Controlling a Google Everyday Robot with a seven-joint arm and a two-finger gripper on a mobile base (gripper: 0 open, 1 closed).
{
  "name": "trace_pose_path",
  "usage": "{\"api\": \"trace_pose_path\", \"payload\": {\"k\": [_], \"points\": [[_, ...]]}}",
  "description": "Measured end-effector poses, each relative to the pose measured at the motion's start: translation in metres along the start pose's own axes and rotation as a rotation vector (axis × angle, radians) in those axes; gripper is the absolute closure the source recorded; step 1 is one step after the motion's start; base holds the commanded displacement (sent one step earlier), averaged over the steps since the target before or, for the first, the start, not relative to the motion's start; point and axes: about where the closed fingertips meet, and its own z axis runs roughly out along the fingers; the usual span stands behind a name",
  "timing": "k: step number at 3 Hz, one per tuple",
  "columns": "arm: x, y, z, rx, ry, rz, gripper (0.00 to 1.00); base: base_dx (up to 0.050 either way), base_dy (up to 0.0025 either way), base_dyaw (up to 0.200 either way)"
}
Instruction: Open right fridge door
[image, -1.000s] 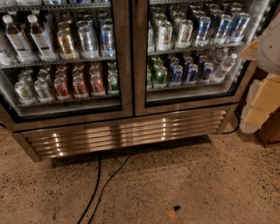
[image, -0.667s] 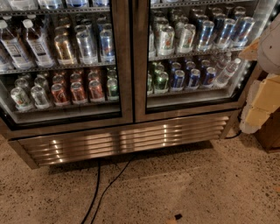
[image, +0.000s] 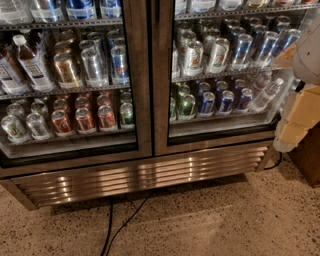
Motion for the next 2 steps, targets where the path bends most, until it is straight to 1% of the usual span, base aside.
{"api": "trace_pose_path", "payload": {"k": [2], "points": [[0.0000, 0.0000, 0.0000, 0.000, 0.000, 0.000, 0.00, 0.049, -0.00001, 0.000]]}}
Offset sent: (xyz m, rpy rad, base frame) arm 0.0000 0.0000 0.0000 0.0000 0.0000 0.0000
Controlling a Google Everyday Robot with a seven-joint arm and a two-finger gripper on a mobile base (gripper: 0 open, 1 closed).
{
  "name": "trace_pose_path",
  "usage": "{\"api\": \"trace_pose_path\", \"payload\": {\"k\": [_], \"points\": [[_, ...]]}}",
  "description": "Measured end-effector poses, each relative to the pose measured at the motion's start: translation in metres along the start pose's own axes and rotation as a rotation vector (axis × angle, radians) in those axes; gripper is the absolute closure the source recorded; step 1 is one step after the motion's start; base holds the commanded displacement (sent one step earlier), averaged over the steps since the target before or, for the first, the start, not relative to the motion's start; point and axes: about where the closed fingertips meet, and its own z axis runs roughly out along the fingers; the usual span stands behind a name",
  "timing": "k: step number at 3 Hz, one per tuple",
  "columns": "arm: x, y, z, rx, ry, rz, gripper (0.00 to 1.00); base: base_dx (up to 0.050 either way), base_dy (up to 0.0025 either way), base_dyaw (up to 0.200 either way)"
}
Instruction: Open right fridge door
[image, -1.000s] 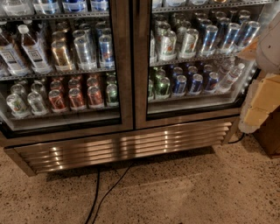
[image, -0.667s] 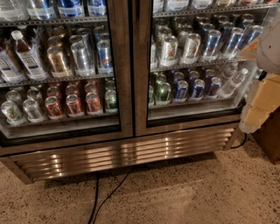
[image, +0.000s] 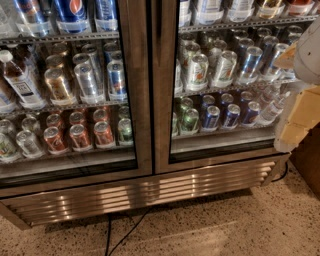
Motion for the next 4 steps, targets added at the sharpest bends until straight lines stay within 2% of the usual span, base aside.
{"api": "trace_pose_path", "payload": {"k": [1, 2, 3, 4], "points": [[0.000, 0.000, 0.000, 0.000, 0.000, 0.000, 0.00, 0.000, 0.00000, 0.000], [0.016, -0.010, 0.000, 0.028, -0.049, 0.039, 0.00, 0.000, 0.00000, 0.000], [0.054, -0.024, 0.001, 0.014, -0.168, 0.073, 0.00, 0.000, 0.00000, 0.000], [0.065, -0.028, 0.007, -0.070, -0.396, -0.029, 0.00, 0.000, 0.00000, 0.000]]}}
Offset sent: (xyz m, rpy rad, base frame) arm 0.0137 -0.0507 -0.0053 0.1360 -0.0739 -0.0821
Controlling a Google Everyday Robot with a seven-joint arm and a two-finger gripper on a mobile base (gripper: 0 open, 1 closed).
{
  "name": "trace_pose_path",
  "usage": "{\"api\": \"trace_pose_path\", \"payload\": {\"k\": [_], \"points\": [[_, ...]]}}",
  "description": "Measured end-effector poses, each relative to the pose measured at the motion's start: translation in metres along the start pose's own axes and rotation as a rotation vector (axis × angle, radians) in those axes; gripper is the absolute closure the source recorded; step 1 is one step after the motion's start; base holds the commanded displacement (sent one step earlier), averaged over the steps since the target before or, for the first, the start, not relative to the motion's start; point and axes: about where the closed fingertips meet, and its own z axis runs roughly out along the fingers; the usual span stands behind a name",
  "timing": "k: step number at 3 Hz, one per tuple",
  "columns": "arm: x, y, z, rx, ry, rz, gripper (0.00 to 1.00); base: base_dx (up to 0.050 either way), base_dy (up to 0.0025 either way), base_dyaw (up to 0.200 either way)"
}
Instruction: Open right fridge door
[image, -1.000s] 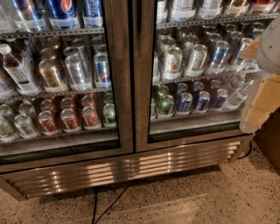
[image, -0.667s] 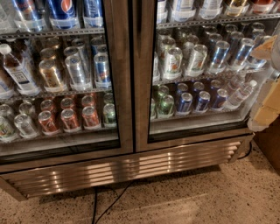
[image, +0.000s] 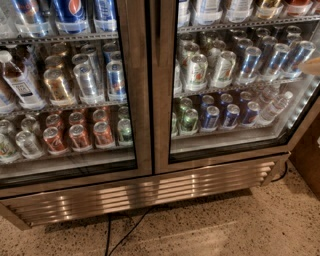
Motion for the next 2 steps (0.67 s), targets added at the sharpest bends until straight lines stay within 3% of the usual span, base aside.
{"api": "trace_pose_path", "payload": {"k": [1, 2], "points": [[-0.048, -0.013, 0.024, -0.115, -0.353, -0.267, 0.00, 0.000, 0.00000, 0.000], [-0.112, -0.029, -0.001, -0.058, -0.694, -0.546, 0.00, 0.000, 0.00000, 0.000]]}}
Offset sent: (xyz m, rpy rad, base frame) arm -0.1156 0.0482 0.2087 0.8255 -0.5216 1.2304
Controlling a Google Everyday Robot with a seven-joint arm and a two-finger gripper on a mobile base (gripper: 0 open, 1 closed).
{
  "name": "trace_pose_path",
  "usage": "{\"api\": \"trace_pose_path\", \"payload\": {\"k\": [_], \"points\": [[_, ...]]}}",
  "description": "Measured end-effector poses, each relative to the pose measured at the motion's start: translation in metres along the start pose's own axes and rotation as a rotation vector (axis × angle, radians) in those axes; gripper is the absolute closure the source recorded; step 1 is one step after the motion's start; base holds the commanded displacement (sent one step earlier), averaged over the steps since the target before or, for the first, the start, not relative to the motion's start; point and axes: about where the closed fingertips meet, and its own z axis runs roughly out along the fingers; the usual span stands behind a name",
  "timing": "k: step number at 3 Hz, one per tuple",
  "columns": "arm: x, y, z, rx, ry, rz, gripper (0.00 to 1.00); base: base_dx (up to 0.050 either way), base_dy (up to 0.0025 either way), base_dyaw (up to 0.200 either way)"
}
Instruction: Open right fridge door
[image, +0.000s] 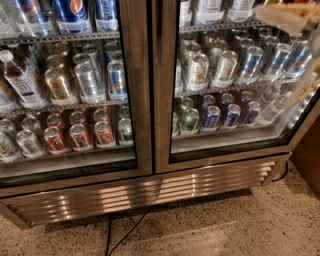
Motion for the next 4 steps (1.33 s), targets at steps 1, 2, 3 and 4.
{"api": "trace_pose_path", "payload": {"k": [1, 2, 3, 4], "points": [[-0.043, -0.036, -0.017, 0.127, -0.089, -0.106, 0.00, 0.000, 0.00000, 0.000], [-0.043, -0.042, -0.015, 0.146, -0.089, -0.105, 0.00, 0.000, 0.00000, 0.000], [-0.034, -0.047, -0.009, 0.146, -0.103, 0.003, 0.00, 0.000, 0.00000, 0.000], [-0.003, -0.048, 0.004, 0.150, -0.168, 0.355, 0.00, 0.000, 0.00000, 0.000]]}}
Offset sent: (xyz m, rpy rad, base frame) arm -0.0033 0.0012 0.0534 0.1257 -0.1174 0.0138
